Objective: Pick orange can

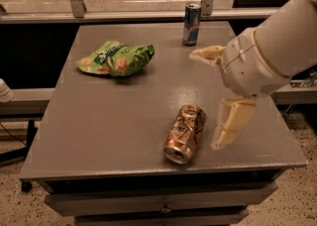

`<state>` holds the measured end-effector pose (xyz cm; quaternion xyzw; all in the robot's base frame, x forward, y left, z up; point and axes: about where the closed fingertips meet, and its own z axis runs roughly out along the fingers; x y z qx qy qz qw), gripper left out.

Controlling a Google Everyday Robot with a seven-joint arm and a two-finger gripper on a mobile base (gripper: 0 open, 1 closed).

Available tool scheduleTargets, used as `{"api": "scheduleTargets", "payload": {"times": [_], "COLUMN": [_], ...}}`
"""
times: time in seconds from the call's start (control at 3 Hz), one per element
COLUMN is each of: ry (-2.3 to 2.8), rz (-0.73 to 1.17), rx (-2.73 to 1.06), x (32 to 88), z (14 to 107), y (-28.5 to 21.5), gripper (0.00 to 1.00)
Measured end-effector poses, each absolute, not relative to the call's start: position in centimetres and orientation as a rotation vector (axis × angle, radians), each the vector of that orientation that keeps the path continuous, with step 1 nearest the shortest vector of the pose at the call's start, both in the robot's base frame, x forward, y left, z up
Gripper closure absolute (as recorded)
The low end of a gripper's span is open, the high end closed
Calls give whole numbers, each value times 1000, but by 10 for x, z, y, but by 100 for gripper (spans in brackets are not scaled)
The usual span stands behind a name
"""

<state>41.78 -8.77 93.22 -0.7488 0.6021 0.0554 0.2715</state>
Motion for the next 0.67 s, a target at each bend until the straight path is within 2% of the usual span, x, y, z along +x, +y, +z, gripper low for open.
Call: {"api": "scheduleTargets", "payload": {"times": [0.33,0.67], "ry": [1369,1169], "rz": [177,138], "rx": [-2203,-2375], "x": [406,405], "z": [914,893], "y": [-56,-50], "gripper": [0,0]}}
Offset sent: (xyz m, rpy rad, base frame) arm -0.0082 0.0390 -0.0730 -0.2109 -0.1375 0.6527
